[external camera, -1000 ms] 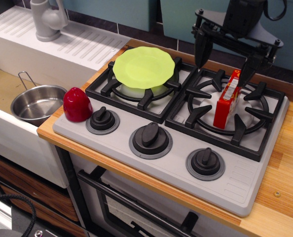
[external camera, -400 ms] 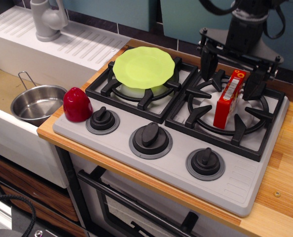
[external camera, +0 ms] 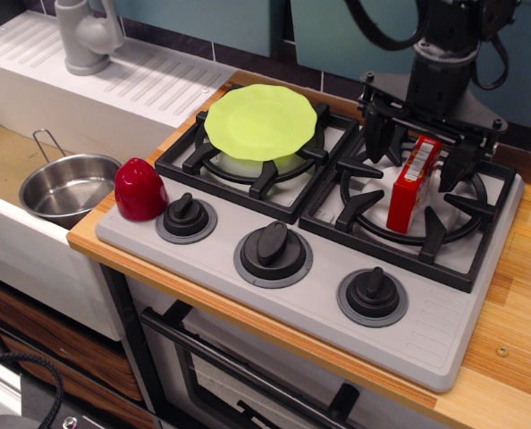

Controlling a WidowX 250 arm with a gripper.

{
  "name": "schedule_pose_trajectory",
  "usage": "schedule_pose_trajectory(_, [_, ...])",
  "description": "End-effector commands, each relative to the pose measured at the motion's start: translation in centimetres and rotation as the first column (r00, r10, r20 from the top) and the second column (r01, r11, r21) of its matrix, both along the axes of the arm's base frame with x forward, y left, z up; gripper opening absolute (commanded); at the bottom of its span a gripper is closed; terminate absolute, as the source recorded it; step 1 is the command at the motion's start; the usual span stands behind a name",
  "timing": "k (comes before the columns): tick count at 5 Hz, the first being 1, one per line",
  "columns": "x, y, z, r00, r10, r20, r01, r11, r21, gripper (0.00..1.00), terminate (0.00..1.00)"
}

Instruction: Put cereal on plate and sweetpotato in pot or pan in sink

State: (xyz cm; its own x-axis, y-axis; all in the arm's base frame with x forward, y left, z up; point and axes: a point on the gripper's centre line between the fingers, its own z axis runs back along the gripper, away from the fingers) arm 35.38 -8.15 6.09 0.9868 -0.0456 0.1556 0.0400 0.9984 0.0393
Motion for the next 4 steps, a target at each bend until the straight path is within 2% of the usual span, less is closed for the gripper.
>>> schedule_pose_trajectory(1, [0.8, -0.1, 0.5, 0.999, 0.006, 0.032, -0.006, 1.0, -0.011, 1.0, 0.0])
schedule_pose_trajectory(2, [0.5, -0.1, 1.2, 1.0, 0.005, 0.013, -0.005, 1.0, 0.007, 0.0, 0.0])
schedule_pose_trajectory(4, [-0.7, -0.1, 3.9, 0.999, 0.008, -0.04, -0.007, 0.999, 0.034, 0.0, 0.0])
